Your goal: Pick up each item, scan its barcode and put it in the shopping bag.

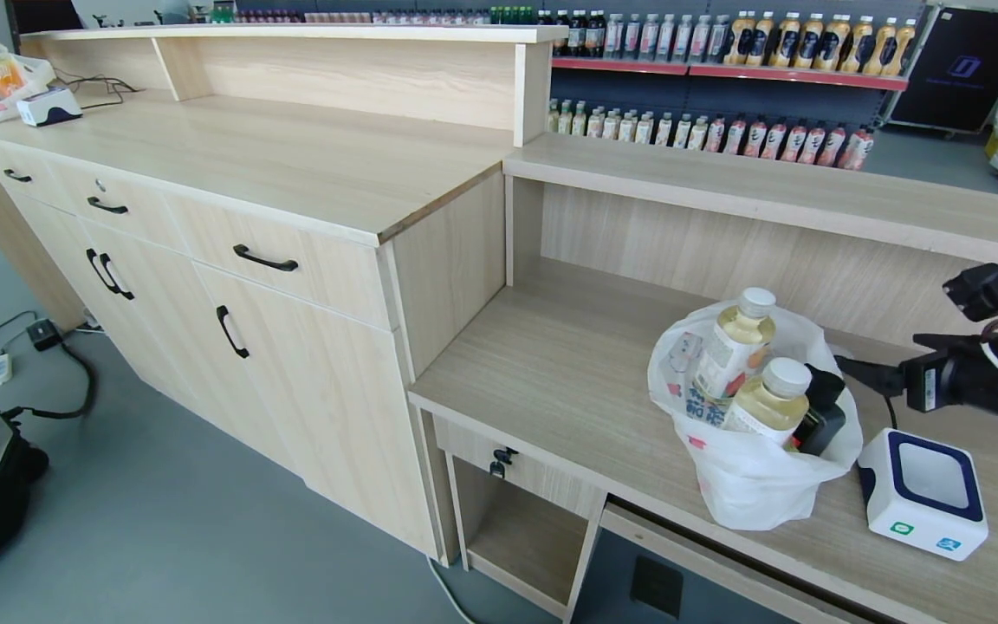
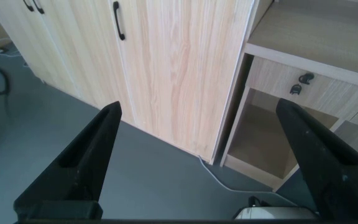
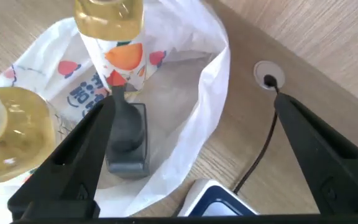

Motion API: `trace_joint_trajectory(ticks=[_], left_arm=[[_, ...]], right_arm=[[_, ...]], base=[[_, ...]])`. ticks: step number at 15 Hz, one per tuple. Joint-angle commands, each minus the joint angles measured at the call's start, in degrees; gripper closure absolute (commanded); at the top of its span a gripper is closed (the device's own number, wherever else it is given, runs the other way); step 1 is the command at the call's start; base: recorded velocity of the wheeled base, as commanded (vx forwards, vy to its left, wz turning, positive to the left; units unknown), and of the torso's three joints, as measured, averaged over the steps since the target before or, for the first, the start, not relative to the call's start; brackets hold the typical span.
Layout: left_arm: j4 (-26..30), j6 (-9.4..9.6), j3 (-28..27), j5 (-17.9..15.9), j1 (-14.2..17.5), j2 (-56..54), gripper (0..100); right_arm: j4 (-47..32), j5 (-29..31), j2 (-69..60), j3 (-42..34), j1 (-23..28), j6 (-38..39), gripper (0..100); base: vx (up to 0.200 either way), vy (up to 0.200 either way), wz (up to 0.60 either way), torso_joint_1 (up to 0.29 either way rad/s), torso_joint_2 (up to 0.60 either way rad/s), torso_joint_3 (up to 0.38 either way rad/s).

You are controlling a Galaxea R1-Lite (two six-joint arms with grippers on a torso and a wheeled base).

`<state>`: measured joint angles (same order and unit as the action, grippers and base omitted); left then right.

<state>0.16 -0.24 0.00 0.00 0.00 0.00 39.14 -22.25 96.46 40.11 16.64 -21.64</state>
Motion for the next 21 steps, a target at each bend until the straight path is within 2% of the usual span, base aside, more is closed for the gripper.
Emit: trace_joint_trajectory(ticks=[1,5,6,8,10,11,12,13,15,16,18,21], left_arm=[[0.0,-0.02,0.0,0.0,0.0,0.0,0],[0.0,-0.02,0.0,0.0,0.0,0.0,0],[0.0,-0.02,0.0,0.0,0.0,0.0,0],[0.0,-0.02,0.0,0.0,0.0,0.0,0],[0.0,-0.02,0.0,0.0,0.0,0.0,0],[0.0,-0.02,0.0,0.0,0.0,0.0,0],[0.0,-0.02,0.0,0.0,0.0,0.0,0],[0.0,-0.02,0.0,0.0,0.0,0.0,0],[0.0,-0.02,0.0,0.0,0.0,0.0,0],[0.0,-0.02,0.0,0.0,0.0,0.0,0],[0.0,-0.02,0.0,0.0,0.0,0.0,0],[0.0,-0.02,0.0,0.0,0.0,0.0,0]], right_arm=[[-0.4,0.1,-12.7,-1.8,0.3,-0.2,0],[-0.6,2.1,-21.1,-3.3,0.4,-2.0,0],[-2.1,8.8,-24.2,-3.7,1.5,-2.4,0],[-6.0,11.0,-29.2,-2.5,2.7,-1.7,0],[-11.1,13.3,-33.4,-1.2,3.3,0.7,0],[-17.4,15.9,-37.6,-0.5,3.2,3.0,0],[-18.2,16.3,-38.0,-0.5,3.2,3.1,0],[-25.8,17.9,-43.3,-1.5,3.2,4.2,0],[-32.0,19.0,-47.9,-2.2,3.4,7.2,0],[-38.1,21.2,-52.2,-3.1,3.0,7.6,0],[-39.1,22.1,-59.5,-10.0,0.7,14.5,0],[-34.3,22.2,-72.7,-25.4,-2.7,16.6,0]], base=[[0.0,0.0,0.0,0.0,0.0,0.0],[0.0,0.0,-0.45,0.001,0.0,-0.001],[0.0,0.0,-0.6,-0.002,0.0,0.002],[0.0,0.0,-0.6,0.01,0.0,0.002],[0.0,0.0,-0.6,0.002,0.0,0.002],[0.0,0.0,-0.6,0.002,0.0,0.002],[0.0,0.0,-0.6,0.002,0.0,0.007],[0.0,0.0,-0.6,-0.002,0.0,0.007],[0.0,0.0,-0.6,0.0,0.0,0.002],[0.0,0.0,-0.6,-0.002,0.0,0.002],[0.0,0.0,0.0,0.0,0.0,0.0],[0.0,0.0,0.0,0.0,0.0,0.0]])
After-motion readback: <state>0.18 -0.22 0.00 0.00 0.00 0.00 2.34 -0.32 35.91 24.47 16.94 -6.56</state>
